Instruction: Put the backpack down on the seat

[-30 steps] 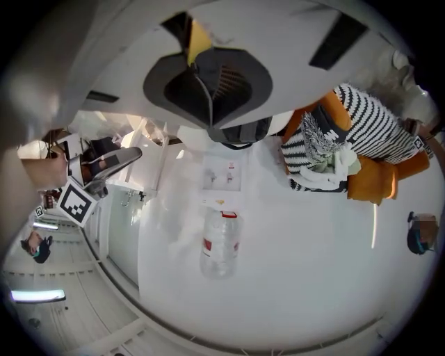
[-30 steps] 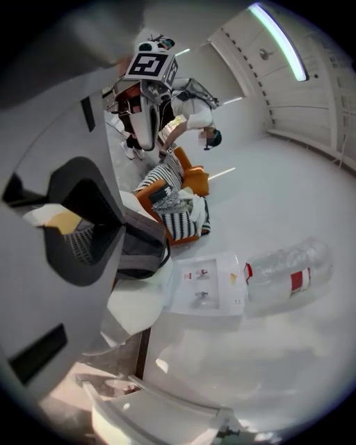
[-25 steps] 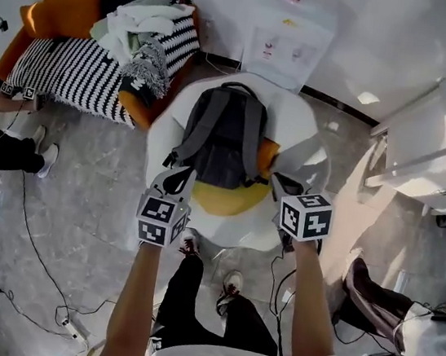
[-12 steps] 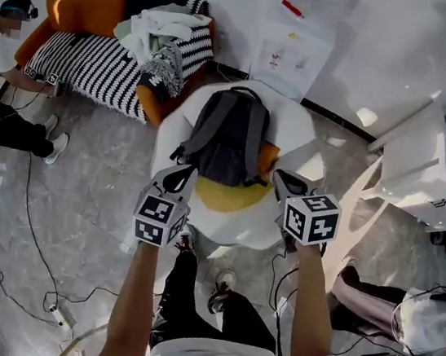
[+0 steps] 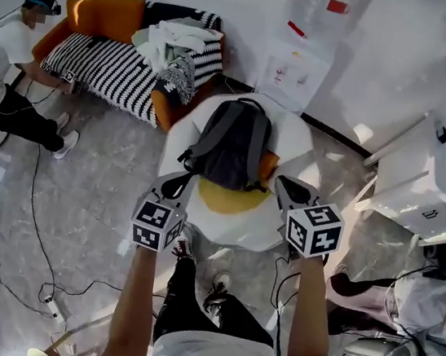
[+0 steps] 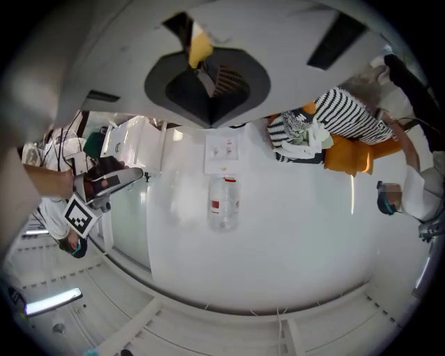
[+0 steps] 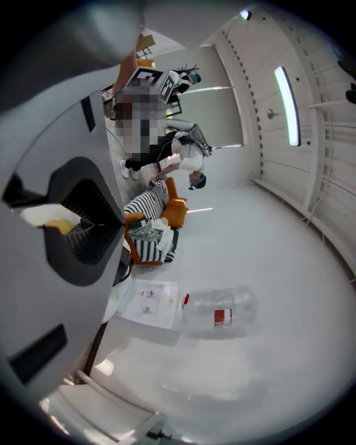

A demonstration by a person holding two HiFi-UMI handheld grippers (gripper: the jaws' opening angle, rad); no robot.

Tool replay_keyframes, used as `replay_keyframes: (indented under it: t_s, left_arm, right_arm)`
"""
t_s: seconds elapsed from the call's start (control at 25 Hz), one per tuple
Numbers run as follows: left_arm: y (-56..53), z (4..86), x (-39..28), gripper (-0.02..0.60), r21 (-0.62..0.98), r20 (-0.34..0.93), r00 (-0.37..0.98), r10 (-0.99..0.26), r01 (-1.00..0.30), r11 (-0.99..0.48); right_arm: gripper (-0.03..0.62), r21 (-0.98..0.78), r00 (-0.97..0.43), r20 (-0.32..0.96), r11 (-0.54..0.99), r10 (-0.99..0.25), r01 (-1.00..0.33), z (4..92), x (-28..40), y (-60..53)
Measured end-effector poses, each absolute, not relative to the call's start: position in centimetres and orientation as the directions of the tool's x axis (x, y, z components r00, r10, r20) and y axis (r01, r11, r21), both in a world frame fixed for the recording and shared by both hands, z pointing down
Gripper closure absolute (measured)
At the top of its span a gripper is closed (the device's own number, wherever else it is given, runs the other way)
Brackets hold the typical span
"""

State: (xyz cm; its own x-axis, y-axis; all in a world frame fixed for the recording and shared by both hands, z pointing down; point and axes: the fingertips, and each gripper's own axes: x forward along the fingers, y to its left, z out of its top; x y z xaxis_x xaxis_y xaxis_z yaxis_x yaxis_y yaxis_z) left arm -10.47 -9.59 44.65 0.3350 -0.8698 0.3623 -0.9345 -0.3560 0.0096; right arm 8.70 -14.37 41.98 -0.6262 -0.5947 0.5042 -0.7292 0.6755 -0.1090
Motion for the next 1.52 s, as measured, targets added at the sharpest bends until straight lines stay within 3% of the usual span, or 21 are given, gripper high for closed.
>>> replay_keyframes:
  t_s: [0.72, 1.0, 1.52]
  left_arm:
    - [-2.4, 32.3, -11.8, 0.572, 0.012, 0.203, 0.288, -0.936, -0.956, -0.292]
    - [-0.7, 28.1, -11.9, 0.572, -0.002, 0.136, 0.272, -0.953, -0.962, -0.275]
    - [0.5, 20.1, -9.4, 0.572, -0.117, 0.032, 0.283, -0.958, -0.951, -0.285]
  right_arm:
    - [0.591, -0.133, -0.682, 0.393, 0.696, -0.617, -0.705, 32.3, 9.7, -8.4]
    - [0.591, -0.185, -0.743, 0.280, 0.726, -0.607, -0.663, 27.8, 9.6, -6.7]
    - [0.591, -0.029, -0.765, 0.228, 0.782, -0.602, -0.623, 21.7, 8.6, -4.9]
